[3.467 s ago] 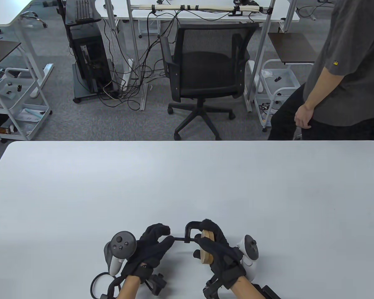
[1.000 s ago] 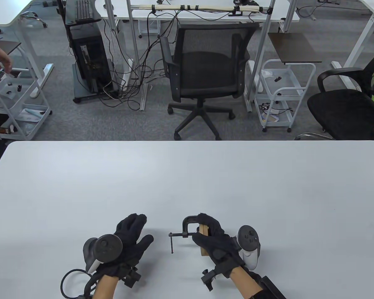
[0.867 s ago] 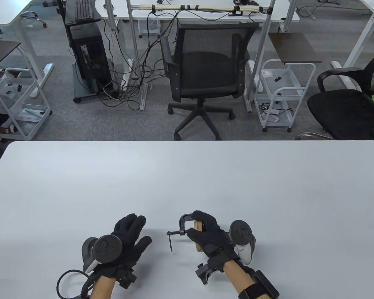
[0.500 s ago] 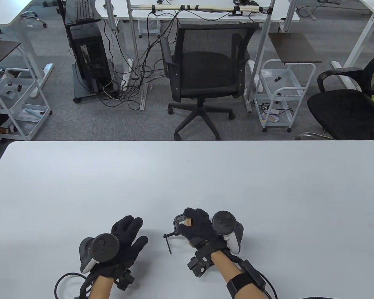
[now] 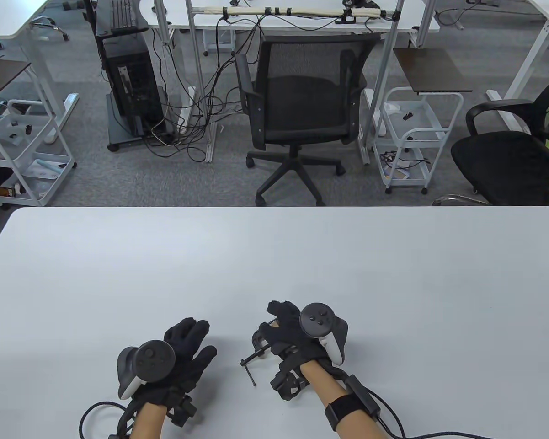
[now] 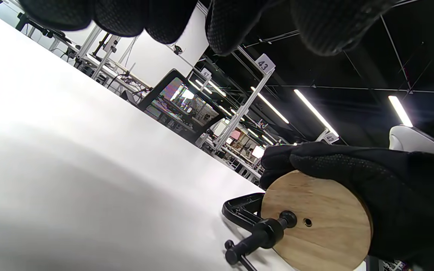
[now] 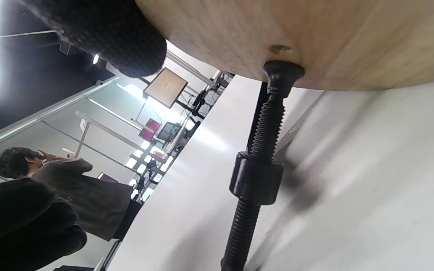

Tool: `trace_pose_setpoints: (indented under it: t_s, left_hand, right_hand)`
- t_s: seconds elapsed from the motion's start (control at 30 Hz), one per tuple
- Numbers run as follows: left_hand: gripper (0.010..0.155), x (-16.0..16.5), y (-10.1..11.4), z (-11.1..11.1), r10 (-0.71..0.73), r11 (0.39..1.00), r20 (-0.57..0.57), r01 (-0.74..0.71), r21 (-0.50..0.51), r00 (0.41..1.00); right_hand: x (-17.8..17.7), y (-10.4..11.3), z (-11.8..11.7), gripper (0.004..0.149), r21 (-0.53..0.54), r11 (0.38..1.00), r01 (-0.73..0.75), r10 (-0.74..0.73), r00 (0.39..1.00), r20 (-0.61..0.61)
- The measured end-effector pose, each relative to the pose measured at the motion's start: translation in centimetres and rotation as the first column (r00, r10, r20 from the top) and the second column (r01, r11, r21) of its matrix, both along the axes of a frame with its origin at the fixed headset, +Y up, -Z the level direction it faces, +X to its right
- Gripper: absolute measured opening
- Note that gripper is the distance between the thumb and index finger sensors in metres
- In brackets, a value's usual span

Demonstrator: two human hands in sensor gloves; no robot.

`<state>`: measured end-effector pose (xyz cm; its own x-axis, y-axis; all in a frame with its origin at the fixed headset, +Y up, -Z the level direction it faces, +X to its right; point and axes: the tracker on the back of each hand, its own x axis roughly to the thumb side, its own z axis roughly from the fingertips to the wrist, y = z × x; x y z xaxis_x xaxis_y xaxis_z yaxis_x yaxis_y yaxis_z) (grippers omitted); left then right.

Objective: Screw the clamp shut

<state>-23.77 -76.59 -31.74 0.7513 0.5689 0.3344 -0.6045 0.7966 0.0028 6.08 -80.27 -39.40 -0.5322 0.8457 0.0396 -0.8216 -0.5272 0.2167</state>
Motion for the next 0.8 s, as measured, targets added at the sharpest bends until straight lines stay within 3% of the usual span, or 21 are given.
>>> trace_pose_setpoints:
  t_s: [0.13,0.4,0.8]
  left_hand:
    - [0.073,0.0,0.0,0.0,-0.009,1.000,0.001,0.009,-0.009,1.000]
    - [0.077,0.1,-0.4,-0.3,-0.036,0.998,0.029,0.037,-0.052,0.999]
    - [0.081,0.5,-0.6,-0.4,-0.142,0.985,0.054,0.147,-0.085,0.988]
  right_hand:
    - [0.5,-0.1,0.0,0.072,-0.007,0.998,0.067,-0.067,0.997,-0.023]
    - [2.6,0.9,1.7,0.075,0.096,0.977,0.192,-0.187,0.981,-0.056]
    - [9.3,3.1,4.7,0.081,0.224,0.974,-0.021,0.059,0.984,-0.166]
